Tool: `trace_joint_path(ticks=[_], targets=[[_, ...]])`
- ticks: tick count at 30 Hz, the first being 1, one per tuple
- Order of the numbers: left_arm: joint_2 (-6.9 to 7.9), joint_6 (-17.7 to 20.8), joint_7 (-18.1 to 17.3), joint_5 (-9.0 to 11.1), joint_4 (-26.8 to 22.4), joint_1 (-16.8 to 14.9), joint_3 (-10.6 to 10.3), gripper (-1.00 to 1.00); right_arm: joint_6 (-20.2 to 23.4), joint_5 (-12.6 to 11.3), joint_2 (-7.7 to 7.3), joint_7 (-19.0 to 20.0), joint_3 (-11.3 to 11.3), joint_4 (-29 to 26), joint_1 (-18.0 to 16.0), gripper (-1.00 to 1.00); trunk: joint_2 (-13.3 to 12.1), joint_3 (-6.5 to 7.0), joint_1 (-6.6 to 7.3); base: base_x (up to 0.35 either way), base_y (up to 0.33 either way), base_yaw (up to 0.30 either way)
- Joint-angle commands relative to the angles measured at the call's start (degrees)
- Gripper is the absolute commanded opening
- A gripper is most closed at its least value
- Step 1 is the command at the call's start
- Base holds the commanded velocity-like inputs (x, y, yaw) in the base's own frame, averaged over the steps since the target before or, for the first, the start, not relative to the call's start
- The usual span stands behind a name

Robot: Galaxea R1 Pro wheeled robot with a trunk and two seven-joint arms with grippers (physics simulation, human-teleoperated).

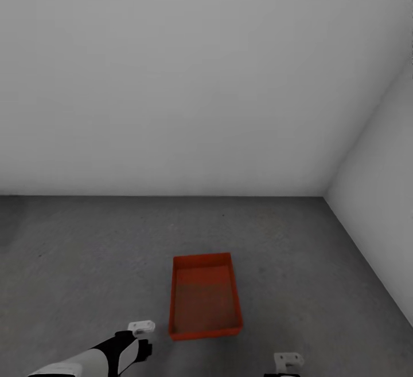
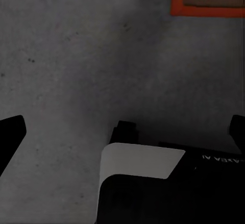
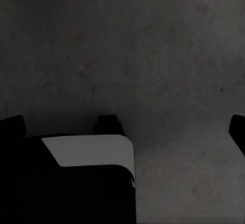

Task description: Move the two storage containers from the living room to the garage. In the garage, place one container on the floor and stack the other container on top of it (either order is fine).

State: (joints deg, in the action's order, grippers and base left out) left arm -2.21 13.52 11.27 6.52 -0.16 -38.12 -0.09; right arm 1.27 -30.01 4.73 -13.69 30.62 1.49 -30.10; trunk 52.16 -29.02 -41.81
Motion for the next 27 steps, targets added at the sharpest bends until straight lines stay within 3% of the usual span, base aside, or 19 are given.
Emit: trace_joint_path(ticks=[1, 5, 8, 16, 27], targets=[[0.29, 0.2, -0.7, 0.6, 0.0, 0.2, -0.1, 1.00, 0.1, -0.3, 0.06, -0.1, 0.5, 0.1, 0.1, 1.00, 0.0, 0.03, -0.01, 0.000, 0.000, 0.000], [1.45, 0.1, -4.6, 0.6, 0.0, 1.5, -0.1, 1.00, 0.1, -0.2, 0.07, -0.1, 0.5, 0.1, 1.8, 1.00, 0.0, 0.34, -0.01, 0.000, 0.000, 0.000], [1.84, 0.1, -5.7, 0.6, 0.0, 2.2, -0.1, 1.00, -0.3, -0.2, 0.09, -0.1, 0.5, 0.1, 2.6, 1.00, 0.0, 0.60, -0.01, 0.000, 0.000, -0.015], [2.41, -4.4, -5.5, 0.4, 0.0, 6.9, -0.1, 1.00, -0.9, -0.2, 0.05, -0.1, 0.5, 0.1, 3.1, 1.00, 0.0, 1.29, -0.01, 0.000, 0.000, -0.056], [3.38, -5.7, -5.8, 0.3, 0.0, 8.6, -0.1, 1.00, -1.3, -0.1, 0.06, 1.1, 0.5, 0.1, 6.3, 1.00, 0.0, 2.24, -0.01, 0.000, 0.000, -0.089]])
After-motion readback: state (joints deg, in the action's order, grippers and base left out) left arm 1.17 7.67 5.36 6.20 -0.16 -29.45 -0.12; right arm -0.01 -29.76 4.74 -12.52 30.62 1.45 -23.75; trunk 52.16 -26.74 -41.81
